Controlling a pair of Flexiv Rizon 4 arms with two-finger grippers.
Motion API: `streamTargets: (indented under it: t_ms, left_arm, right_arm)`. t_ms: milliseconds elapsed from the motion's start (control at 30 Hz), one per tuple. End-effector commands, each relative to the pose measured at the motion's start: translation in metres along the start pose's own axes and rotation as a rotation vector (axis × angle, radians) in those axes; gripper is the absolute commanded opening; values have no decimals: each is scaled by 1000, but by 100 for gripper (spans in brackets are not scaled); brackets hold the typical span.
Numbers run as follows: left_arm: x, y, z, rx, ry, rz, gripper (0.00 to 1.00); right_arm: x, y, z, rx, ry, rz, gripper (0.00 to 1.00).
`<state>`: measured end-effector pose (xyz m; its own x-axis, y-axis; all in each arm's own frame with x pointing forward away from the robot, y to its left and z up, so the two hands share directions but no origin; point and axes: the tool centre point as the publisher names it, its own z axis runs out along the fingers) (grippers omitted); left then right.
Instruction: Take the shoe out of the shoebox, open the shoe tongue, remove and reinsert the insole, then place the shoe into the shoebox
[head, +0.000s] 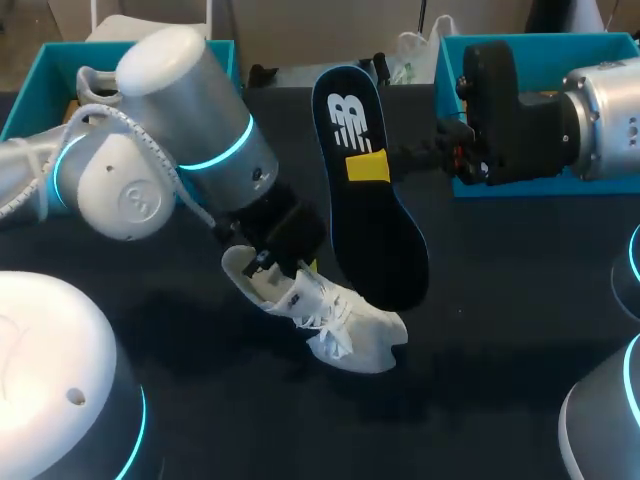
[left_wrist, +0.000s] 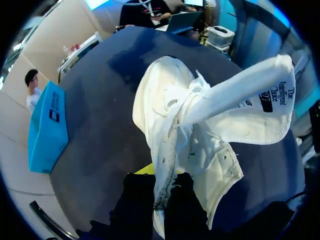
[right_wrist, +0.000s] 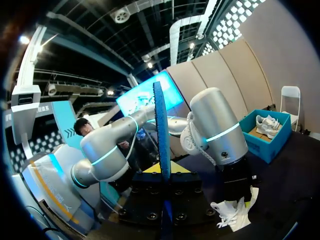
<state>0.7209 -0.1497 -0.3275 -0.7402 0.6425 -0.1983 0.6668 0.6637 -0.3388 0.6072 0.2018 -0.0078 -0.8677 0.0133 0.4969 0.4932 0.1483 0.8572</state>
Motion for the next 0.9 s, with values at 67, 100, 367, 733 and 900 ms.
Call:
streamTargets:
  t_ms: [67,100,367,733,900]
  left_arm:
    - [8,-3,-18,-36,9,429,0]
    - [8,-3,-18,-36,9,429,0]
    - [8,-3,-18,-36,9,429,0]
    - [6,-3,-9,34,32,661,0]
    - [5,-7,-2,20,59,713,0]
  right_arm:
    - [-1,1,3,3,-2,1,0]
    - [-1,1,3,3,-2,1,0]
    - [-1,1,3,3,-2,1,0]
    - [-1,1,3,3,-2,1,0]
    - [-1,1,3,3,-2,1,0]
